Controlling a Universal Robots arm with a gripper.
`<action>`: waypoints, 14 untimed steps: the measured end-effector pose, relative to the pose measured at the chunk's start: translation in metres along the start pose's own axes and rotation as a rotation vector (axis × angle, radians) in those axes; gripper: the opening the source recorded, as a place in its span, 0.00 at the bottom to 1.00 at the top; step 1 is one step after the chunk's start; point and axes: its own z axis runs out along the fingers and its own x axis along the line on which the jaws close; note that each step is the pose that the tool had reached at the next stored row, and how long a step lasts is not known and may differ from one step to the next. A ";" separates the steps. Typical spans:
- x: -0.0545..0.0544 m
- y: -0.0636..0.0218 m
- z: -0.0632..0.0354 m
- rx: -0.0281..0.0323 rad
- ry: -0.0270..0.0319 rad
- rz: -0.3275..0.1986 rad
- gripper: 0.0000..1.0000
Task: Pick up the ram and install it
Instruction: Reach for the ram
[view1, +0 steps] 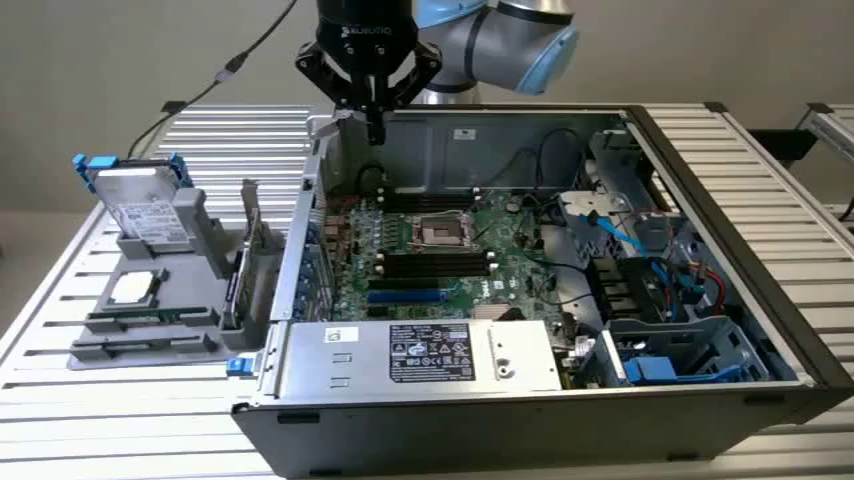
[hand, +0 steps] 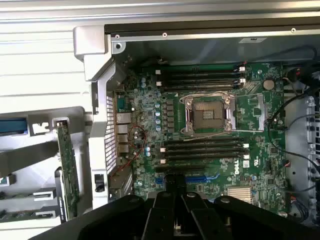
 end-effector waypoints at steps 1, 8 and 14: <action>0.000 0.0000 0.0000 0.0000 0.0000 0.000 0.10; 0.005 -0.0004 -0.0002 0.0001 0.0012 0.000 0.10; 0.032 -0.0015 0.0000 0.0002 0.0030 0.000 0.10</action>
